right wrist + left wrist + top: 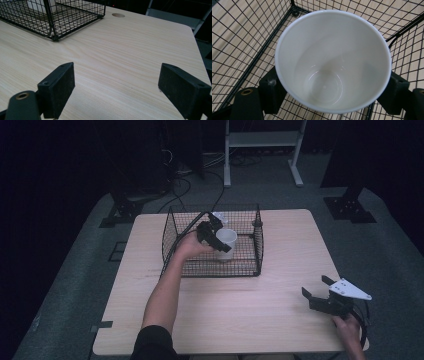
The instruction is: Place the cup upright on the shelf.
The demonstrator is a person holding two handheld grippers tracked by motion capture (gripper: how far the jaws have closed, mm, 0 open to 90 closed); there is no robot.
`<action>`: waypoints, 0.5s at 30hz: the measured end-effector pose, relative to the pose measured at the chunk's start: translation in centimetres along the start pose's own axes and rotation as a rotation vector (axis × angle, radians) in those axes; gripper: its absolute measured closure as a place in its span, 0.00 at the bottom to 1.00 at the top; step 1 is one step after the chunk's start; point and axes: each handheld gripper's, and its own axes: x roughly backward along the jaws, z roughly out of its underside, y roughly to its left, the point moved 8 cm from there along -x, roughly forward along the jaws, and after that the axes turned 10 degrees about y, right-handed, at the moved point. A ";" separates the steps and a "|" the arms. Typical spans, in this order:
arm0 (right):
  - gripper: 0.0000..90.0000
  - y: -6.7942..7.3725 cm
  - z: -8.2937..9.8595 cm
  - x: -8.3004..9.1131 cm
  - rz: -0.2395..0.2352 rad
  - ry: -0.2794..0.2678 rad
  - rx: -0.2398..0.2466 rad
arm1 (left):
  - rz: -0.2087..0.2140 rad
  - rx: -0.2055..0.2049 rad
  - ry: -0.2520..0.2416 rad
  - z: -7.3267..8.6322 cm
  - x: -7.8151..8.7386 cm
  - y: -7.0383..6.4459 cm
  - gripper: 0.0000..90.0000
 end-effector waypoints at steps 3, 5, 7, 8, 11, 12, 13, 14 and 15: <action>0.15 0.0 0.0 0.0 0.001 0.000 0.001 | 0.002 0.003 0.021 0.3 -0.5 0.1 0.24; 0.15 0.0 0.0 0.0 0.000 -0.002 -0.002 | 0.015 0.008 0.003 0.2 -0.6 0.0 0.24; 0.15 0.0 0.0 0.0 -0.001 -0.002 -0.004 | 0.009 0.004 -0.021 0.1 -0.5 0.0 0.24; 0.15 -0.1 0.0 0.0 0.001 -0.003 -0.005 | 0.009 0.007 -0.023 0.1 -0.5 0.0 0.24; 0.15 -0.1 0.0 0.0 0.000 -0.004 -0.007 | 0.022 0.019 -0.030 0.4 -0.7 0.1 0.24; 0.15 -0.1 0.0 0.0 0.000 -0.005 -0.007 | 0.022 0.021 -0.028 0.5 -0.7 0.1 0.24; 0.15 -0.1 0.0 0.0 0.001 -0.005 -0.008 | 0.019 0.017 -0.025 0.5 -0.7 0.1 0.24; 0.15 -0.1 0.0 0.0 0.001 -0.006 -0.007 | 0.017 0.013 -0.020 0.6 -0.6 0.1 0.24; 0.15 -0.1 -0.1 0.0 0.001 -0.006 -0.008 | 0.016 0.014 -0.018 0.7 -0.6 0.0 0.24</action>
